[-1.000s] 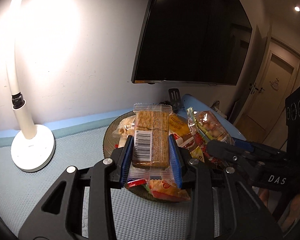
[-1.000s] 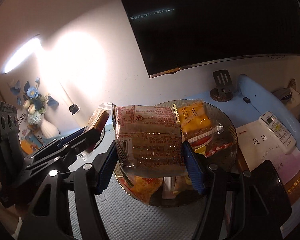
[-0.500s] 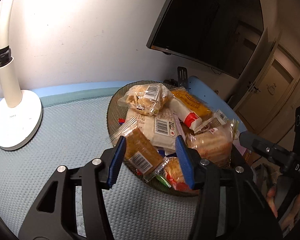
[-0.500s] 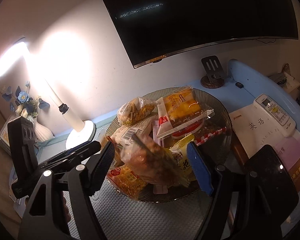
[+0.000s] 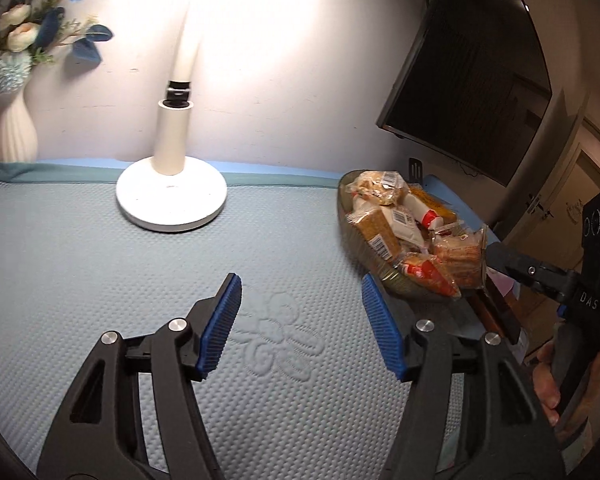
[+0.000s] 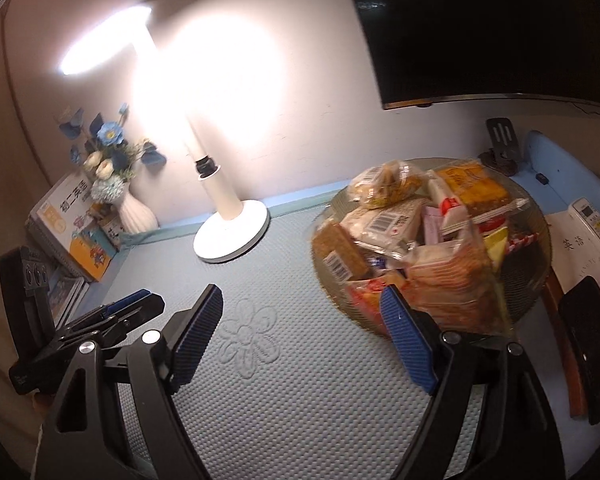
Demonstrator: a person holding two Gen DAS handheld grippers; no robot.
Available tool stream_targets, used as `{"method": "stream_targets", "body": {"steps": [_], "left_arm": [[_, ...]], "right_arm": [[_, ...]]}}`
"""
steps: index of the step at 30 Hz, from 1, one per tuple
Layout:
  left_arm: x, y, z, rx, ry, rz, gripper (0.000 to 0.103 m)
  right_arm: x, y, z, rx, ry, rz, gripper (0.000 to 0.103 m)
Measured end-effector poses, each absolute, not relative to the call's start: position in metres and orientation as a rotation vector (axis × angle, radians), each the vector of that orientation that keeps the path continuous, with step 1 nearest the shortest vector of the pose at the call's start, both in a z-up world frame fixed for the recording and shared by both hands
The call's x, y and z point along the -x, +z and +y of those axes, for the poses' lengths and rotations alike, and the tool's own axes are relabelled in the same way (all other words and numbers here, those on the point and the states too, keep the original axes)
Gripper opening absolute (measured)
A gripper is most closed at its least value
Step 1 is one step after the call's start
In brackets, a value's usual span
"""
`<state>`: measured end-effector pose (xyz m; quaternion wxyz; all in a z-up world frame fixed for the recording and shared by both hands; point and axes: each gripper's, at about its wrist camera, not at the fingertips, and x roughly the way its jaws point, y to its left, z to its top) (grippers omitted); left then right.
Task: Organize snacks
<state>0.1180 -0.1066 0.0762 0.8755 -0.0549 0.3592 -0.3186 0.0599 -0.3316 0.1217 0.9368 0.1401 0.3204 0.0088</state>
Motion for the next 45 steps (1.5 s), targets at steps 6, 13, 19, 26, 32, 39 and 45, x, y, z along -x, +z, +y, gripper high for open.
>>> {"method": "stream_targets", "body": {"steps": [6,13,19,26,32,39,45], "left_arm": [[-0.100,0.058,-0.044,0.092,-0.468,0.741,0.063],[-0.095,0.024,-0.009,0.062,-0.311,0.765,0.064],[-0.102,0.010,-0.006,0.012,-0.216,0.738,0.075],[-0.103,0.001,-0.002,0.025,-0.197,0.762,0.077],[-0.099,0.002,-0.002,0.022,-0.171,0.744,0.081],[-0.099,0.002,0.000,0.026,-0.162,0.741,0.084],[-0.101,0.002,0.001,0.014,-0.155,0.751,0.089]], "right_arm": [[-0.072,0.093,-0.264,-0.228,0.110,0.717,0.084],[-0.086,0.044,-0.205,-0.079,0.091,0.799,0.089],[-0.098,0.021,-0.197,0.015,-0.012,0.815,0.093],[-0.105,0.000,-0.210,-0.054,0.000,0.878,0.098],[-0.104,0.002,-0.210,-0.047,-0.021,0.862,0.098],[-0.100,0.004,-0.205,-0.010,-0.027,0.845,0.098],[-0.104,0.002,-0.209,-0.033,-0.028,0.868,0.098]]}}
